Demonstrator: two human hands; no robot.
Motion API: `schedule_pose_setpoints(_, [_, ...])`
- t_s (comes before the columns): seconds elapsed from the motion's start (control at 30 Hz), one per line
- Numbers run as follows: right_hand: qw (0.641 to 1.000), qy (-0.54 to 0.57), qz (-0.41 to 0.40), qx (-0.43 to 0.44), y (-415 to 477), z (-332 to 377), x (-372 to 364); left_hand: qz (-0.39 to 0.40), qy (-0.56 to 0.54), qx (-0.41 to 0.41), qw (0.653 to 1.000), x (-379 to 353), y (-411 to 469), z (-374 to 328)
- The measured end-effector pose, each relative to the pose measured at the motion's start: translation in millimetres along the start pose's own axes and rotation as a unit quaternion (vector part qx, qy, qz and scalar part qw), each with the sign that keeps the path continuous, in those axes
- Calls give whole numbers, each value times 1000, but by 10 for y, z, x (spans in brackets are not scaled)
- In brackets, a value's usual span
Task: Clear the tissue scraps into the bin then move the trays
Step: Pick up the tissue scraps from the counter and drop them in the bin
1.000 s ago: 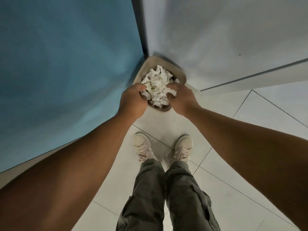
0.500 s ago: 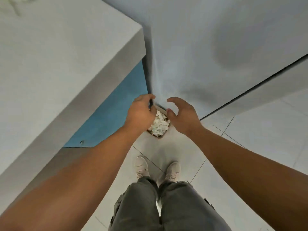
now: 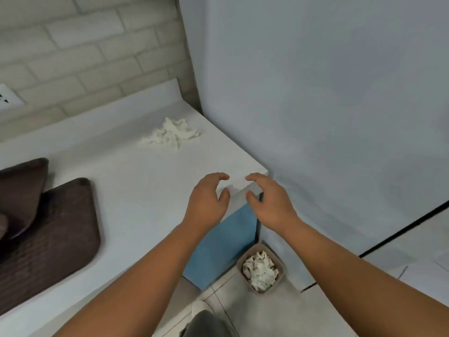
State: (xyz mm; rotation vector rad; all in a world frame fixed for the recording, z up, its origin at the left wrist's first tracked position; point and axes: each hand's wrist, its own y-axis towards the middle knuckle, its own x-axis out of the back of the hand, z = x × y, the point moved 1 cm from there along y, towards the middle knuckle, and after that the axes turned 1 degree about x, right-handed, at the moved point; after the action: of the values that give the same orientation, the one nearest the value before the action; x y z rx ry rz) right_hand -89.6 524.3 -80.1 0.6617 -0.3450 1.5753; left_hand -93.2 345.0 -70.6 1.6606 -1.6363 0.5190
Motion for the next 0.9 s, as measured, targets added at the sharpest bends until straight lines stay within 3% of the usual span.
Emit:
schedule_pose_setpoints(0.2, [998,-21,29,51,711,383,-331,-48,13,64,997,597,434,504])
schedule_pose_setpoints(0.57, [991,-114,59,31,2214,584,-1294,-58,13,99,993,1175,1391,1755])
schedule_pose_setpoints(0.9, [950,-312,30,-2,3156,611,-1979,-43,26,112,992,1286,1785,2613])
